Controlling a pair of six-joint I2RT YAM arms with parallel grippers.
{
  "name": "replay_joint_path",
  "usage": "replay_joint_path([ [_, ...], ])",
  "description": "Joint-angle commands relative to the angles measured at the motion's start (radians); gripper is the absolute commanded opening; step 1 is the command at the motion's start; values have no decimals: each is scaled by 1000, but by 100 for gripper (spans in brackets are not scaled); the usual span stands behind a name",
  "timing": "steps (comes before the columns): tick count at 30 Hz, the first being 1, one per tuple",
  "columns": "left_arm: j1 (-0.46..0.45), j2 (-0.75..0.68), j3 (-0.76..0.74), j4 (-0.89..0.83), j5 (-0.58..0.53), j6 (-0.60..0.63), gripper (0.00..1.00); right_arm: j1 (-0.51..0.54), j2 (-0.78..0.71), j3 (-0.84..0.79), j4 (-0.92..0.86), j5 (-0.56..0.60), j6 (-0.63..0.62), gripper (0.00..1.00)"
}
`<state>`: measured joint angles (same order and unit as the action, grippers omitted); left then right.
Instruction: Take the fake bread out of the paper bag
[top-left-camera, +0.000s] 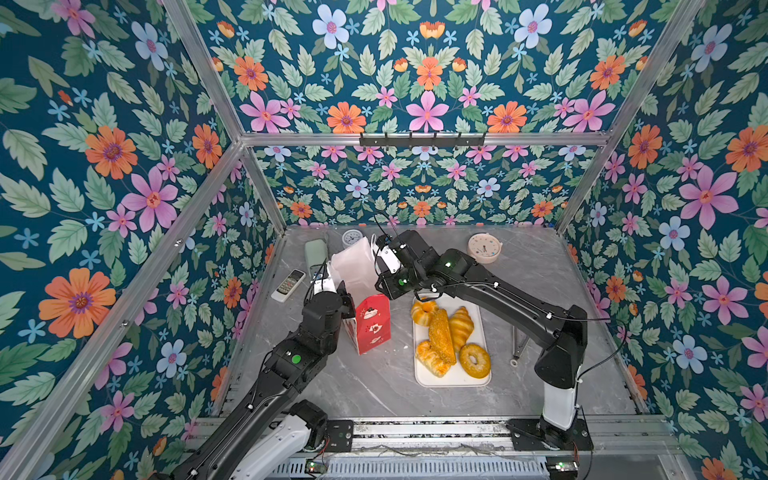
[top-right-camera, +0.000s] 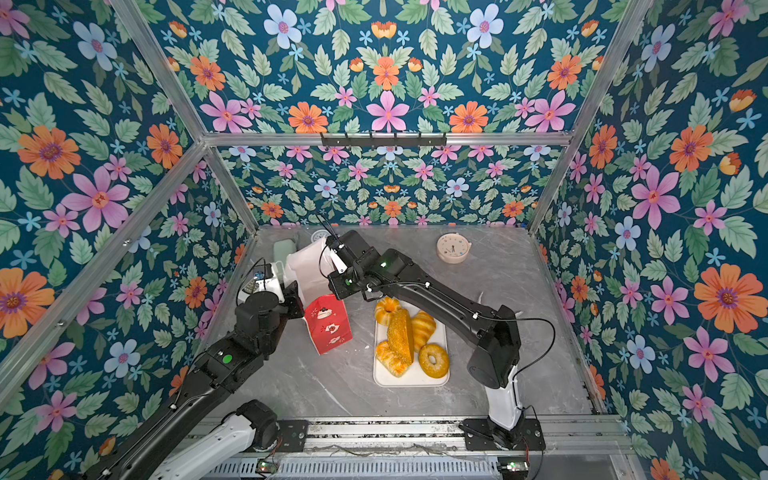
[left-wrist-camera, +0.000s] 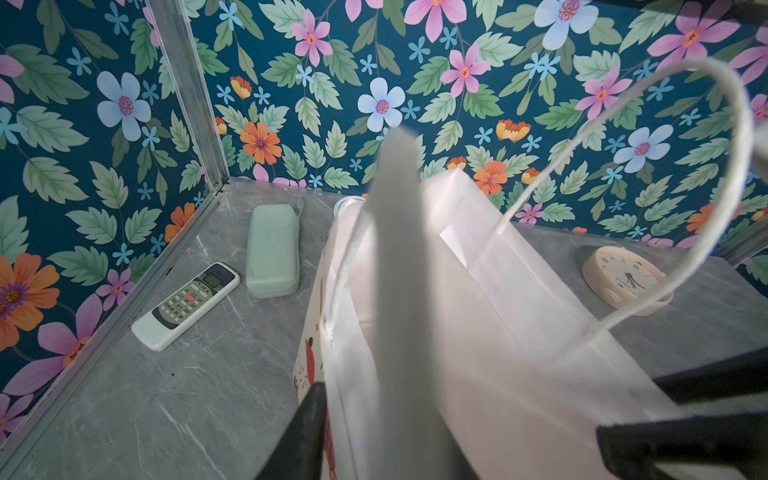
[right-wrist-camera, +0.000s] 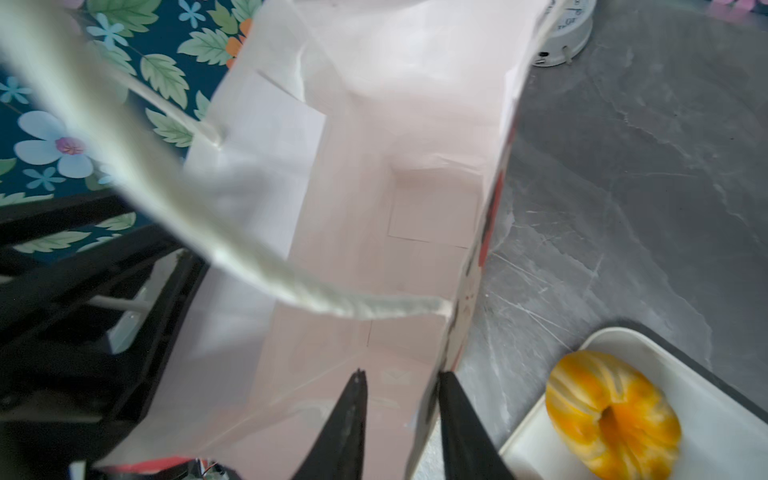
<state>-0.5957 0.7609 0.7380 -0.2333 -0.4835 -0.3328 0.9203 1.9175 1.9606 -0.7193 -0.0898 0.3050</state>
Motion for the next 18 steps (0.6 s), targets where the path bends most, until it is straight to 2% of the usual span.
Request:
replay_joint_path([
  [1,2,-12,6,28,2,-6,56,8,-7,0,-25,61,20,27],
  [6,2,-54,13,40,-22,-26,75,9,-23,-34,-18,79,46,24],
  [10,2,-83,21,27,-78,-55,84,22,-52,-64,-4,108,63,23],
  [14,3,-123,27,24,-83,-72,86,35,-91,-110,58,146,62,24],
  [18,2,-174,36,11,-94,-70,87,35,-118,-132,141,115,51,36],
])
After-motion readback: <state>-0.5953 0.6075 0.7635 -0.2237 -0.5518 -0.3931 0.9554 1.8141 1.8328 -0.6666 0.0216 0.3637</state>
